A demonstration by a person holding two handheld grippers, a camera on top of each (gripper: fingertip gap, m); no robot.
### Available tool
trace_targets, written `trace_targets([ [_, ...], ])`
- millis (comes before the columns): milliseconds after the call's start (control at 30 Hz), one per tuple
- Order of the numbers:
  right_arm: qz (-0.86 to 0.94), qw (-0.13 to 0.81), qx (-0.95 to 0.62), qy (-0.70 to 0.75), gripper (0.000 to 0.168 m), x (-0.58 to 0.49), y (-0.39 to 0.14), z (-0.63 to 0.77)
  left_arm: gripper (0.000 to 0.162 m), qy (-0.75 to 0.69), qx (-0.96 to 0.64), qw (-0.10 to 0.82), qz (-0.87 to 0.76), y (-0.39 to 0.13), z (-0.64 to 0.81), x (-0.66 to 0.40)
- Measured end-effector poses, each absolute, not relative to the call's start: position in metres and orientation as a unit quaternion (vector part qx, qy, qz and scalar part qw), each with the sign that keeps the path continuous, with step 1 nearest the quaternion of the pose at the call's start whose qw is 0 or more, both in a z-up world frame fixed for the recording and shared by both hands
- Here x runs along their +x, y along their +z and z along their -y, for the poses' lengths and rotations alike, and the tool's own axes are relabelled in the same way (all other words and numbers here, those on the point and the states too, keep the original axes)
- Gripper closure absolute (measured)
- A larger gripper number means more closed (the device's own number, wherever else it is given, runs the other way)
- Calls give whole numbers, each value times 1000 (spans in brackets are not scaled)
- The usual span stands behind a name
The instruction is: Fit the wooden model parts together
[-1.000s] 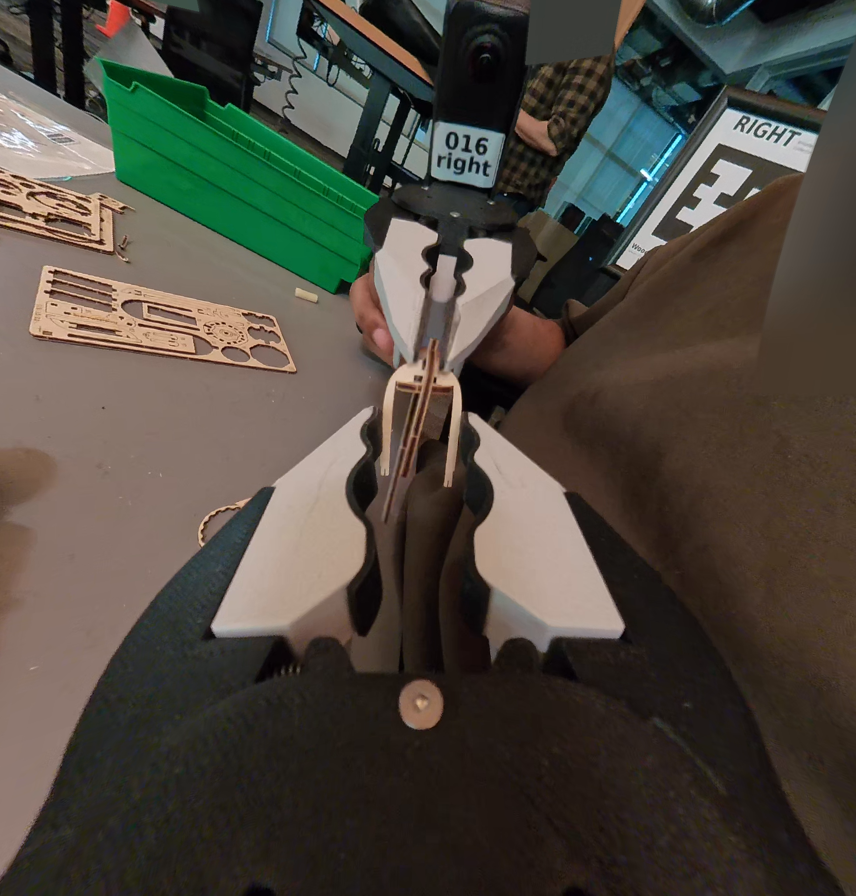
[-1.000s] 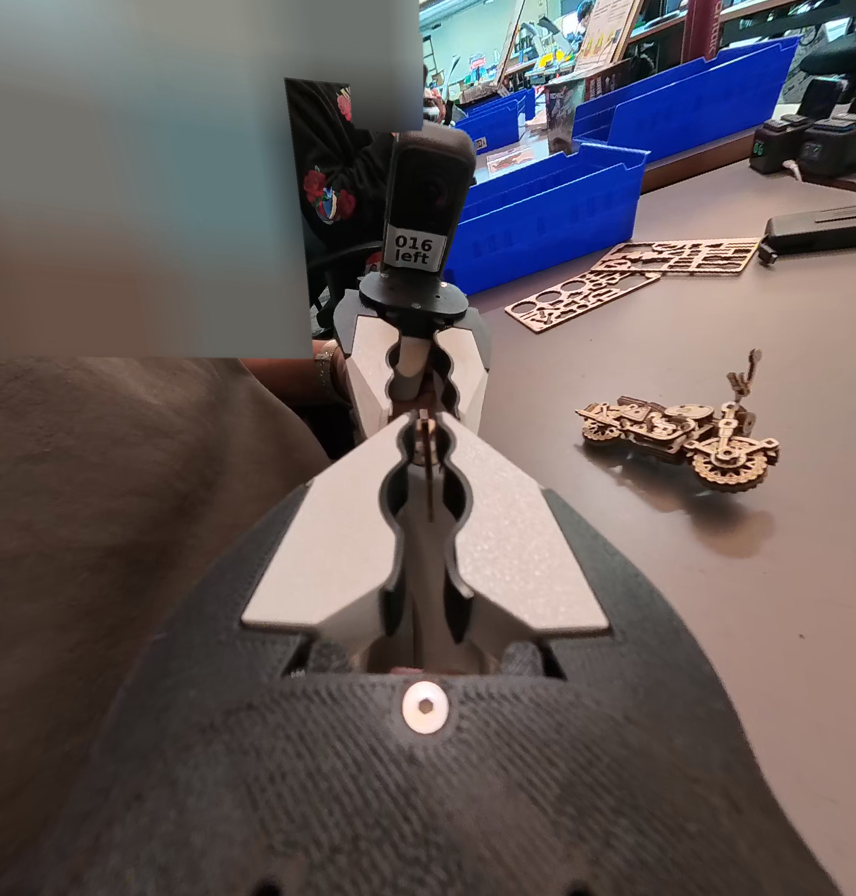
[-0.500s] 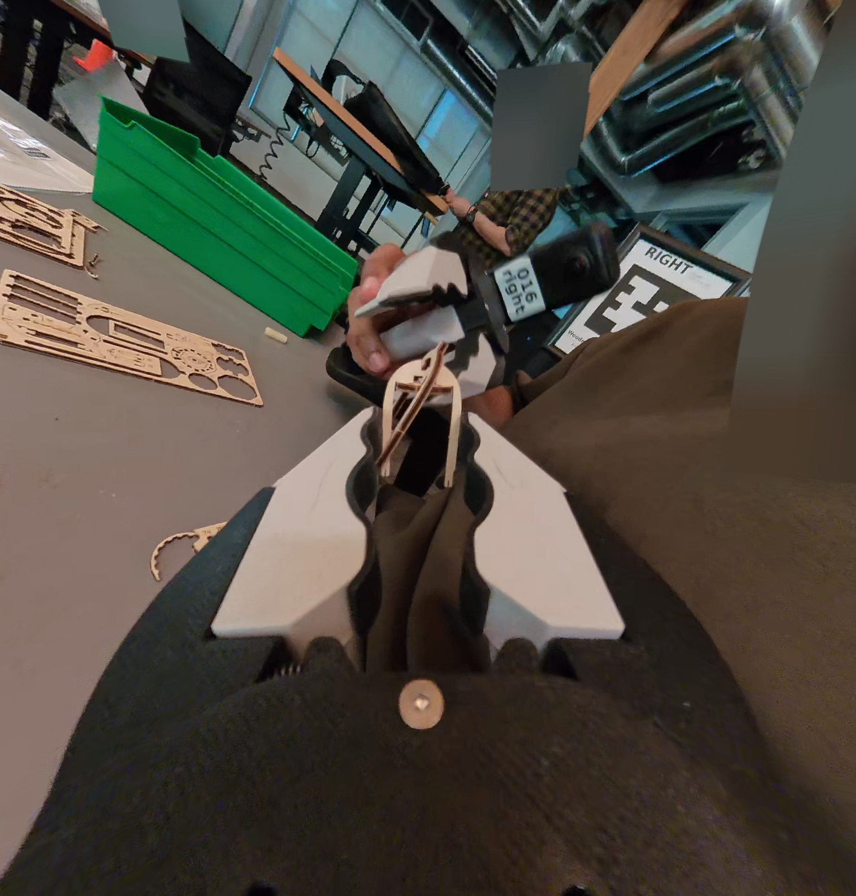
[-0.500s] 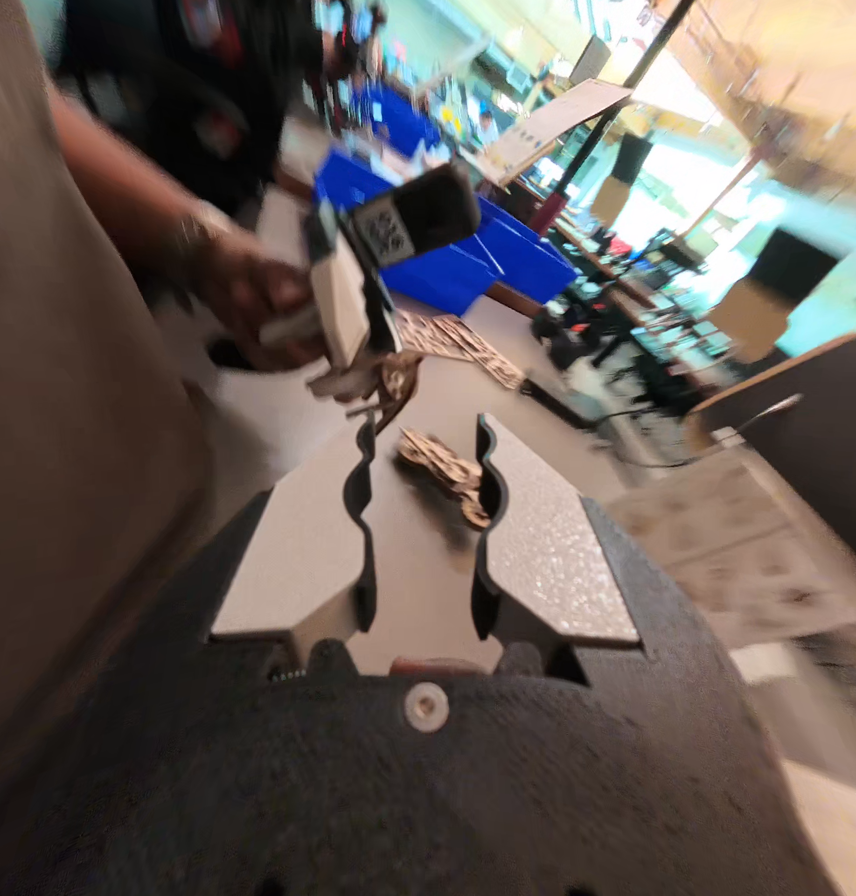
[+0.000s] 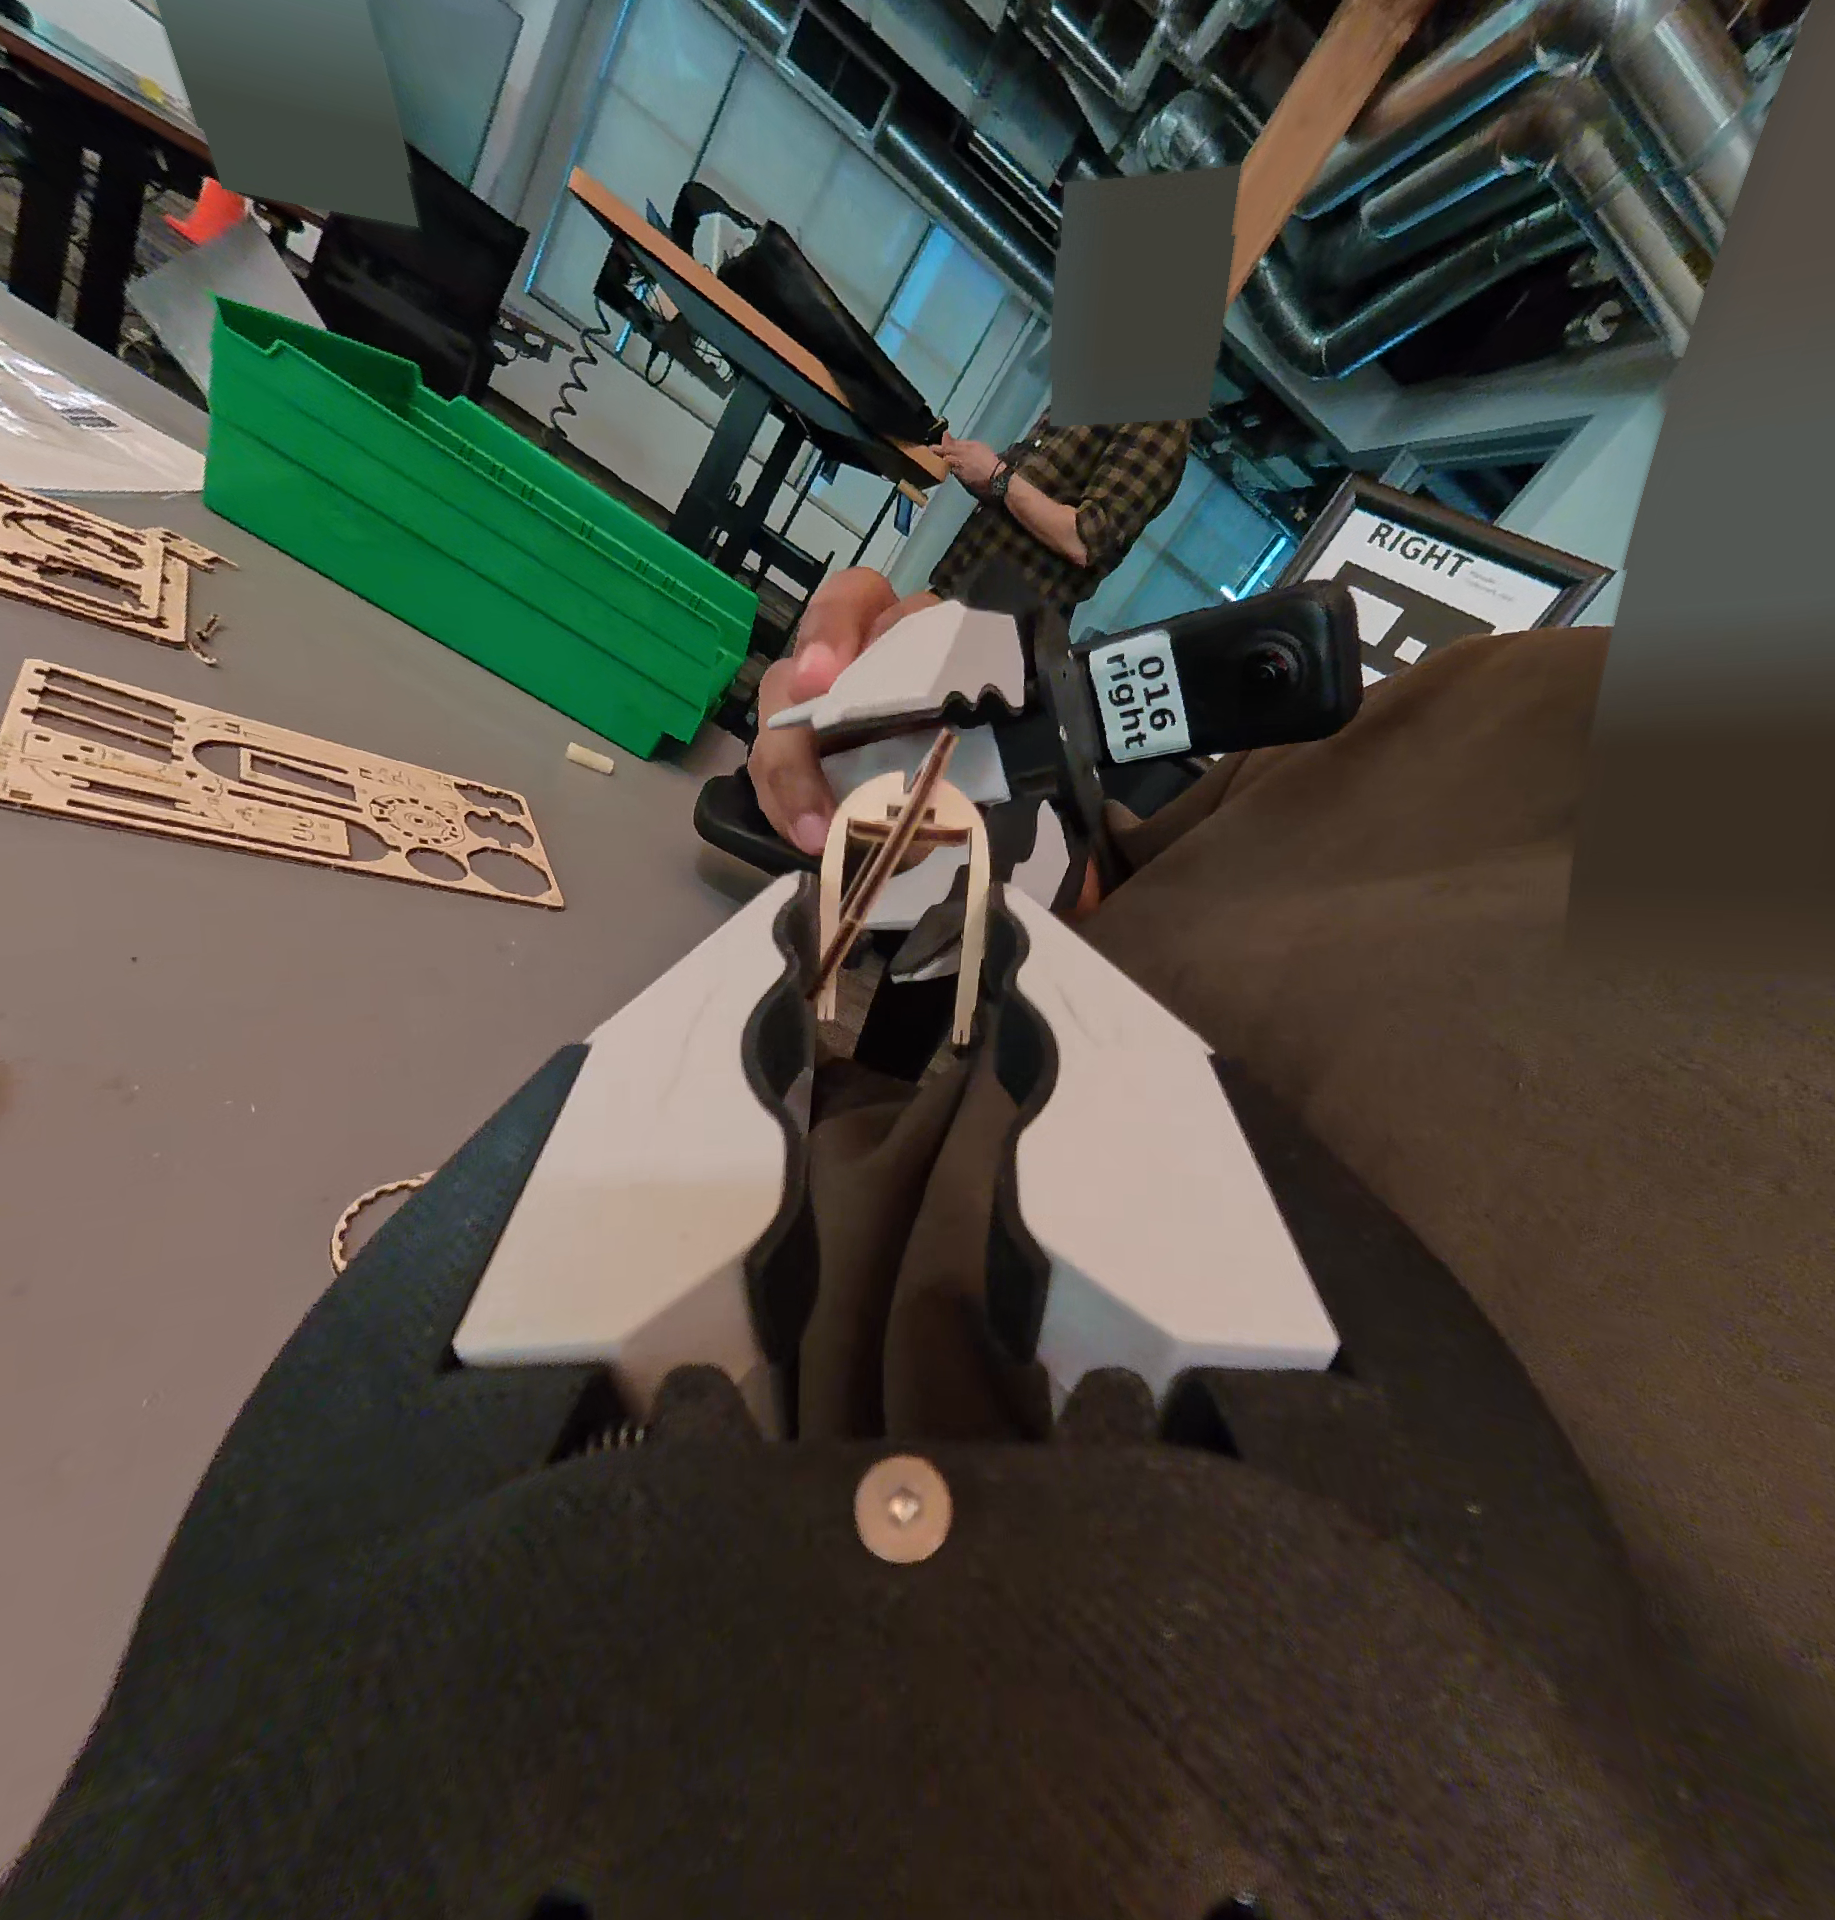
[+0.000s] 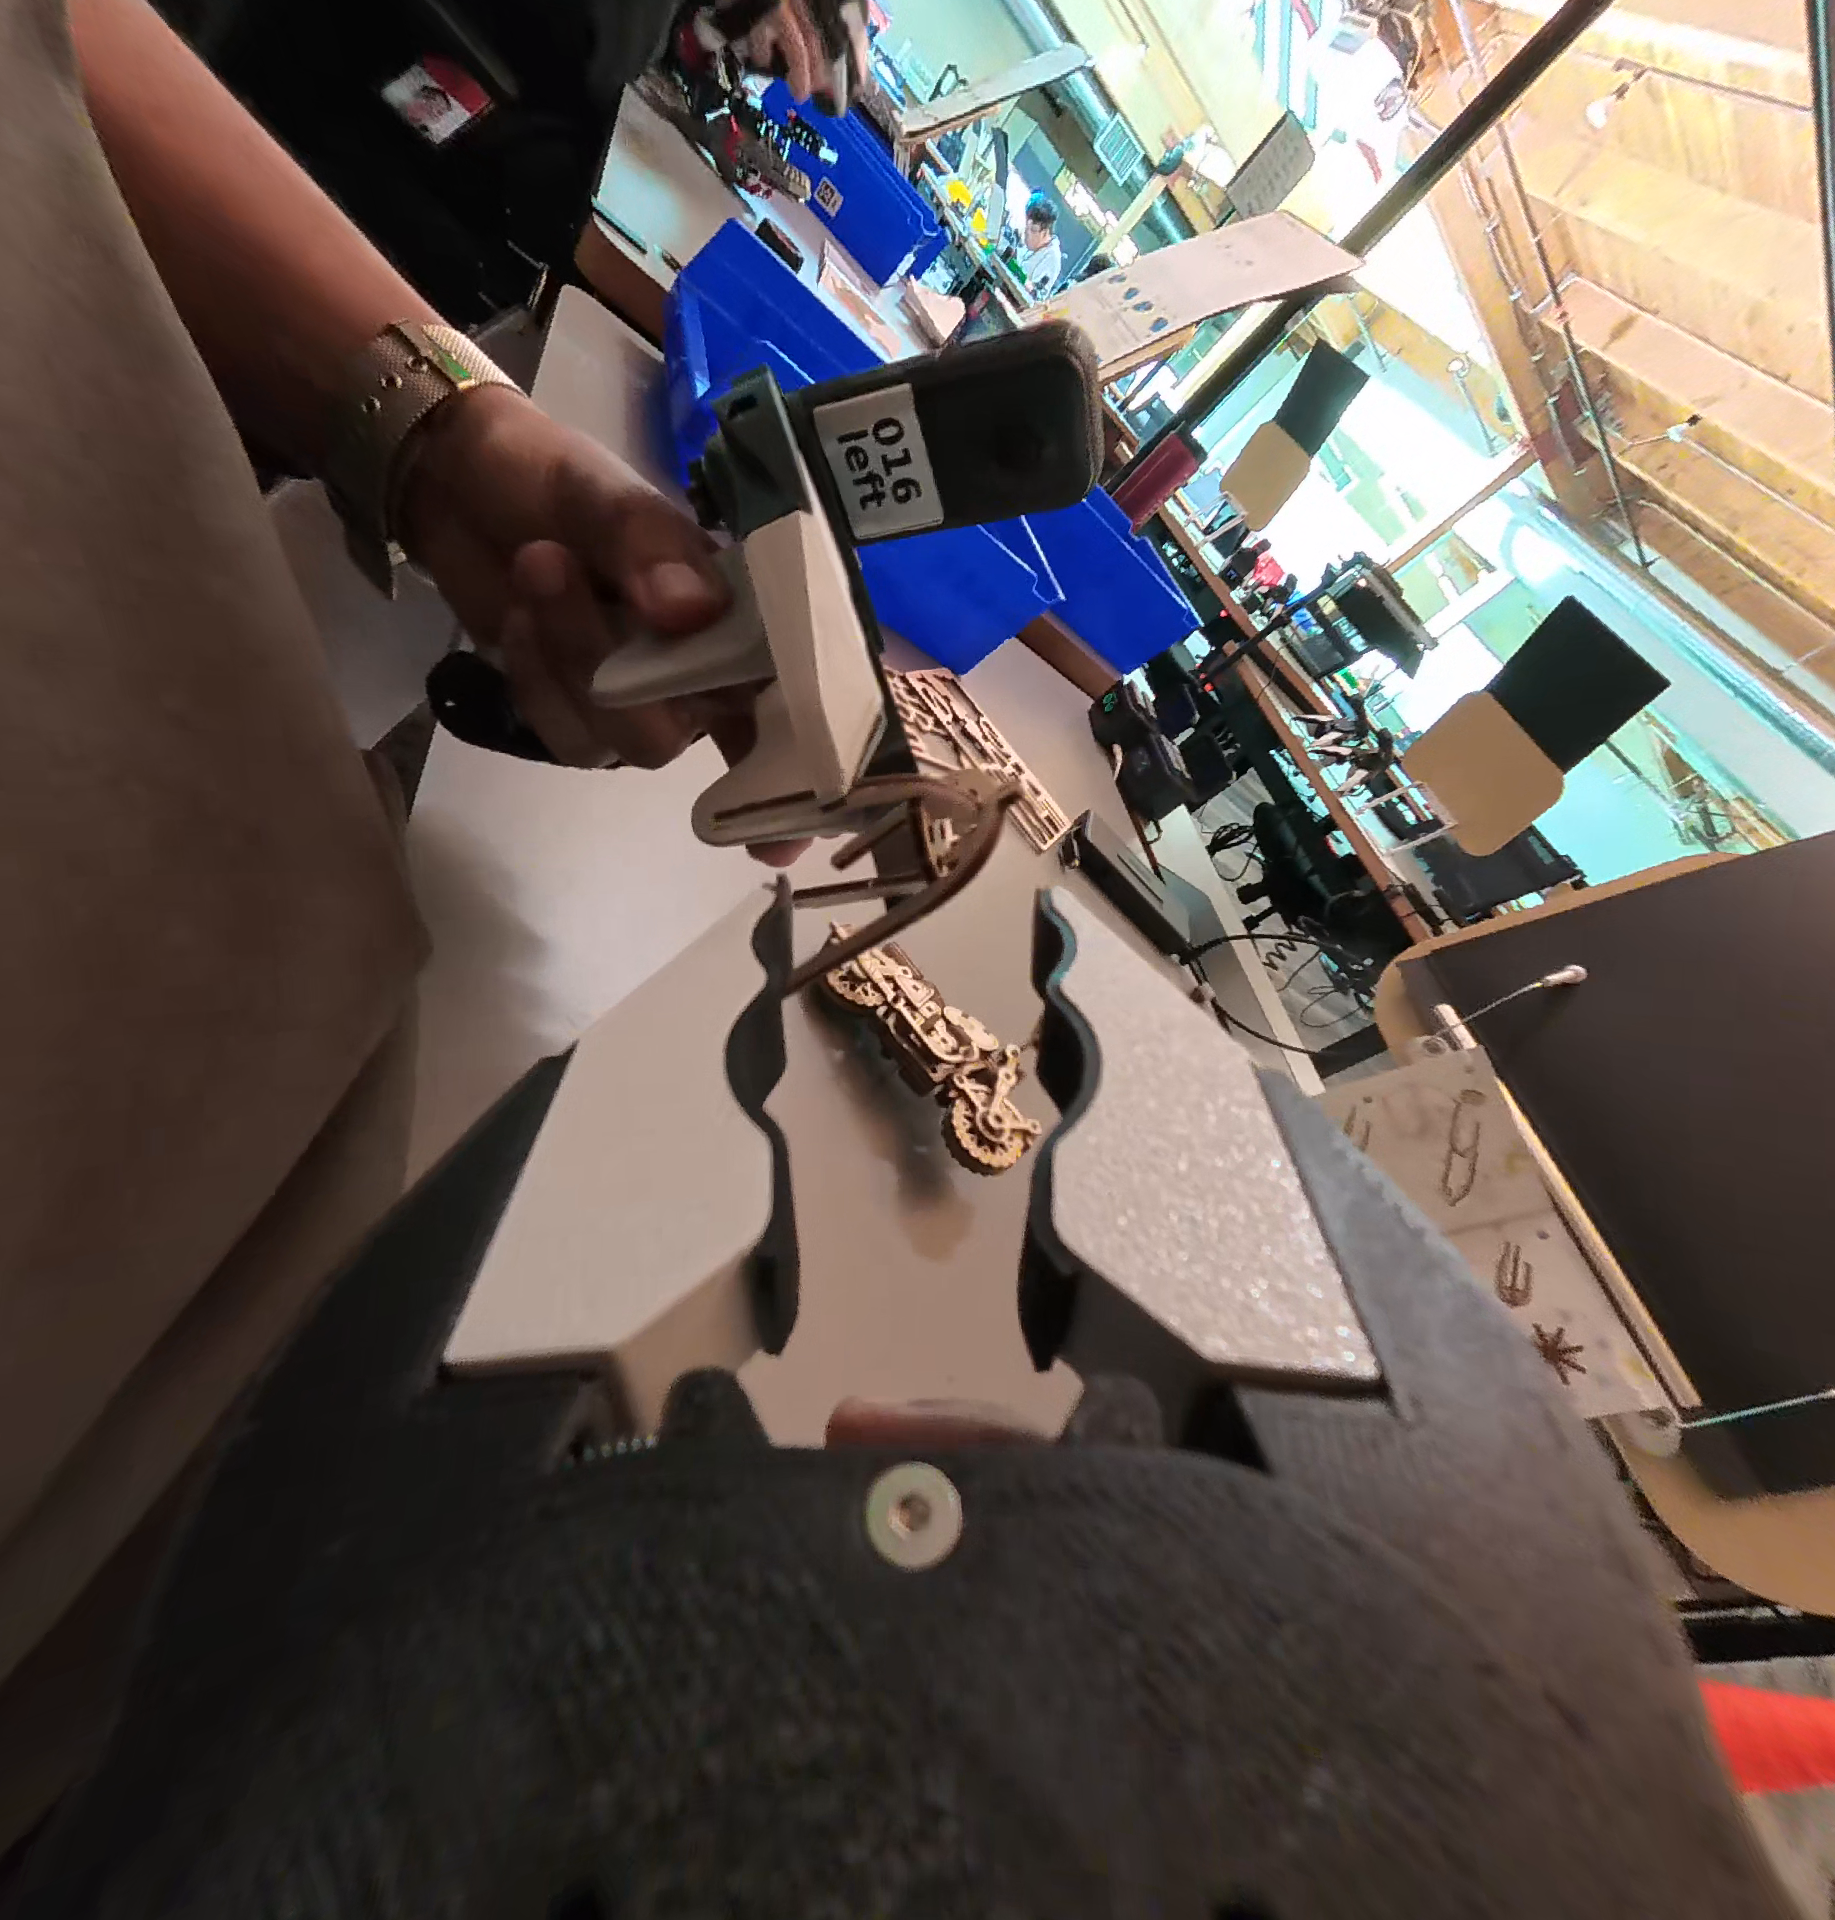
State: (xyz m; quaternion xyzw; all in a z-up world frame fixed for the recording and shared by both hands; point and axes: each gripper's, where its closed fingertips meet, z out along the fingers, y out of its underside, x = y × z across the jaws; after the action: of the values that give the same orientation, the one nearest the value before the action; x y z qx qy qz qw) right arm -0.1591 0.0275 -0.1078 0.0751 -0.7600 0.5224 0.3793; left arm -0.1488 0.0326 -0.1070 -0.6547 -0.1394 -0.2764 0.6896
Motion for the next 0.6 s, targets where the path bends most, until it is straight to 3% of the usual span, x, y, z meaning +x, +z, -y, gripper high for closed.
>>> trace_targets([
  [600, 732, 457, 121, 490, 134, -159, -103, -24, 132, -294, -665, 673, 140, -113, -37, -144],
])
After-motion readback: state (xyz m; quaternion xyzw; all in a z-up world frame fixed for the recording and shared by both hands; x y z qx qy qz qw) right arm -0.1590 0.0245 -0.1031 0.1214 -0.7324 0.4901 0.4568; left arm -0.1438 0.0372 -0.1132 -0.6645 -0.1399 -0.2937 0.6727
